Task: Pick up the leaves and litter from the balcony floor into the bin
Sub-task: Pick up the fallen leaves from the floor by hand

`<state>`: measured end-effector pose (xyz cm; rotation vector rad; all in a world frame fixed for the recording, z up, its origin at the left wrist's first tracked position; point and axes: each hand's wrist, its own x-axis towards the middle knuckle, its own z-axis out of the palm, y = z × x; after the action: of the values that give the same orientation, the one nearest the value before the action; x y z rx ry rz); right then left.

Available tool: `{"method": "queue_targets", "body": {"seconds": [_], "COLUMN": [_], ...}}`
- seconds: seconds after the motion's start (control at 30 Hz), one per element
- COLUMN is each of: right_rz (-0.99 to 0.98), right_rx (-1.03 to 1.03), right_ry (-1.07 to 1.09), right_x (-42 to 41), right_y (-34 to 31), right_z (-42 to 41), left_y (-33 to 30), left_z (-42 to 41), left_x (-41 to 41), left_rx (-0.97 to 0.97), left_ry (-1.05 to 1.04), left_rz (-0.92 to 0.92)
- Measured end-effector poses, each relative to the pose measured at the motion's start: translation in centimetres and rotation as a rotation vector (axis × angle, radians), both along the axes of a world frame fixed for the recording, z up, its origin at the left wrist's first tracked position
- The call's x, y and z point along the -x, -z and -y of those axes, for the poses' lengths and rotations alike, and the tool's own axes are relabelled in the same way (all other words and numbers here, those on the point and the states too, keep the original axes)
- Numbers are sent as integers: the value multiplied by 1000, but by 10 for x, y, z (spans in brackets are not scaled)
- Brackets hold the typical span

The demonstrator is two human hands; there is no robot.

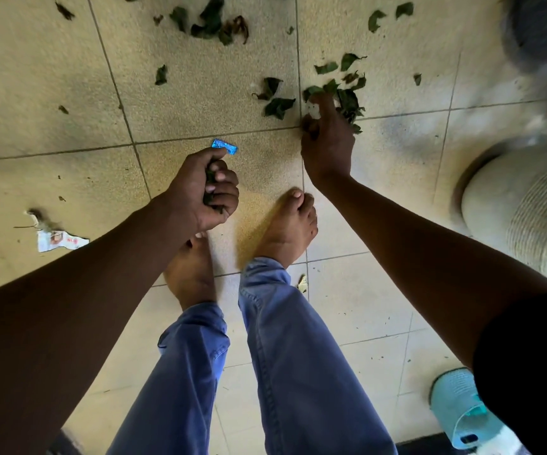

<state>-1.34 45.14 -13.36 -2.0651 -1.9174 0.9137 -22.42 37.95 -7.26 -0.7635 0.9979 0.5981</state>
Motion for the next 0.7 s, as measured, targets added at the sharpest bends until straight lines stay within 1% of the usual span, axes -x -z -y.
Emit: {"method": "queue_targets", "body": {"seconds": [0.1, 0.2, 0.3, 0.4, 0.5, 0.57, 0.63, 0.7], "right_rz": [116, 169, 95, 19, 52, 110, 142, 119], "right_rx": [44, 96, 44, -39, -40, -4, 35, 52], "right_ry": [-63, -4, -48, -178, -289, -302, -271, -239], "right_x": [-3, 1, 15, 32, 45, 46, 48, 51], "right_y": [11, 11, 1, -6, 2, 10, 13, 6], "right_z": [-4, -6, -2, -1, -5, -7, -8, -5], "left_y": [-1, -4, -6, -6, -4, -3, -4, -6], "left_z": [0, 4, 7, 7, 8, 11, 15, 19], "left_x": [5, 13, 21, 28, 32, 32, 34, 36], "left_rx": [7, 6, 9, 15, 9, 4, 3, 7], "left_ry": [-8, -27, -35, -45, -64, -74, -90, -103], "left_rz": [5, 3, 0, -7, -11, -13, -9, 1]}}
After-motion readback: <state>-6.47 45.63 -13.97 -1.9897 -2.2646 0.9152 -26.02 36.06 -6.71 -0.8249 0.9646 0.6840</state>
